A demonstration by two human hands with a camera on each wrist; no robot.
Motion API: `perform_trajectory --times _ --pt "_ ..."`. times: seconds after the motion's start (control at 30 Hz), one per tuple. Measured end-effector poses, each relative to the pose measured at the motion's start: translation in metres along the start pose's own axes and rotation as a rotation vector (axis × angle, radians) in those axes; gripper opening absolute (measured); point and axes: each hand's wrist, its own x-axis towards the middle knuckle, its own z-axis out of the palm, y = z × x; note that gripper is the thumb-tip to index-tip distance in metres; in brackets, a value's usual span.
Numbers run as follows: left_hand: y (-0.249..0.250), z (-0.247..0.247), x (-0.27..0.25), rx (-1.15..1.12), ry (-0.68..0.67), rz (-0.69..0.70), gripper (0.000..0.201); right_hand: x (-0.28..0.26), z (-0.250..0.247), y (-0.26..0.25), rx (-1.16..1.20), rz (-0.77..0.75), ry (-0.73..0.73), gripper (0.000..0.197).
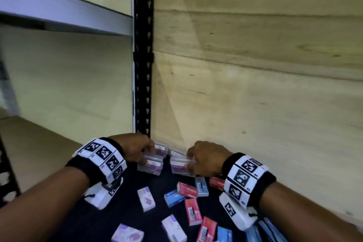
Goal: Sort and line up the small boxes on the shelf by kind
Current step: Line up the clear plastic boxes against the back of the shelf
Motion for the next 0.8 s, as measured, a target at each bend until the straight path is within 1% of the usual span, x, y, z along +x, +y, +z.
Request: perform_trajectory --times 0.17,0.47,0.8 --pt "-0.013 0.003 0.009 -0.029 -0.007 0.012 0.034 0.021 0.006 -0.006 0.002 0.042 -0.038 0.037" --pt "-0.018 0.005 0.019 -0.065 -0.013 0.012 0.035 0.035 0.011 -0.009 -0.058 0.036 -0.050 0.041" --pt "-0.024 0.011 0.020 -0.058 0.073 0.045 0.034 0.034 0.012 -0.008 -0.045 0.039 -0.023 0.044"
